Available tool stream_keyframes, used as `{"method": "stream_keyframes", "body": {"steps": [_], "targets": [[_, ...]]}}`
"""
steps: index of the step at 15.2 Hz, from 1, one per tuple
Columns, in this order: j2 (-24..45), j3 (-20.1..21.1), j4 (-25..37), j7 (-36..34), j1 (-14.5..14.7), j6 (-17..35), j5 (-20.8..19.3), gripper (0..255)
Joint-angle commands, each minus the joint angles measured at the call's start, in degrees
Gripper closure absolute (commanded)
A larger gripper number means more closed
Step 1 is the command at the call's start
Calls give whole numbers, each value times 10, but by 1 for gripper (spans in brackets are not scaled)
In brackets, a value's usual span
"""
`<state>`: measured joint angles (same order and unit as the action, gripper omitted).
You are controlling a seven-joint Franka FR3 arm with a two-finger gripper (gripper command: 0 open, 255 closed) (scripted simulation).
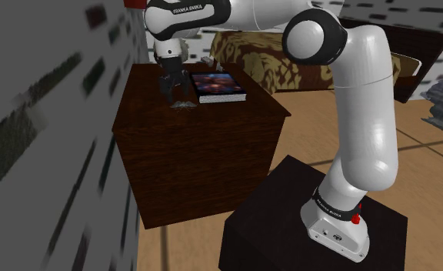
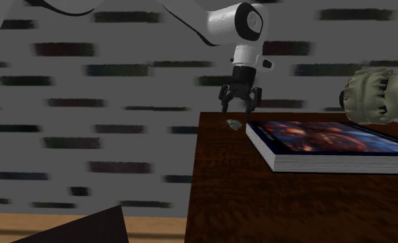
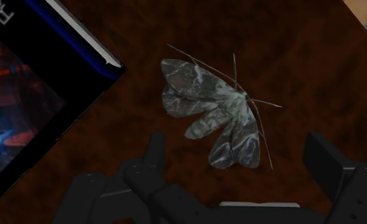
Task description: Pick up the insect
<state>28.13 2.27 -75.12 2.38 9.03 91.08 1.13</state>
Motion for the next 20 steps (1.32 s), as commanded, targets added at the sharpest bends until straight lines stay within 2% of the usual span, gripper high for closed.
{"method": "stream_keyframes", "body": {"steps": [1, 4, 5, 14, 20], "targets": [[1, 0, -13, 1, 0, 14, 0, 0], [2, 0, -23, 1, 0, 26, 0, 0], [4, 0, -21, 1, 0, 25, 0, 255], [2, 0, -23, 1, 0, 26, 0, 255], [0, 0, 20, 0, 0, -19, 0, 255]]}}
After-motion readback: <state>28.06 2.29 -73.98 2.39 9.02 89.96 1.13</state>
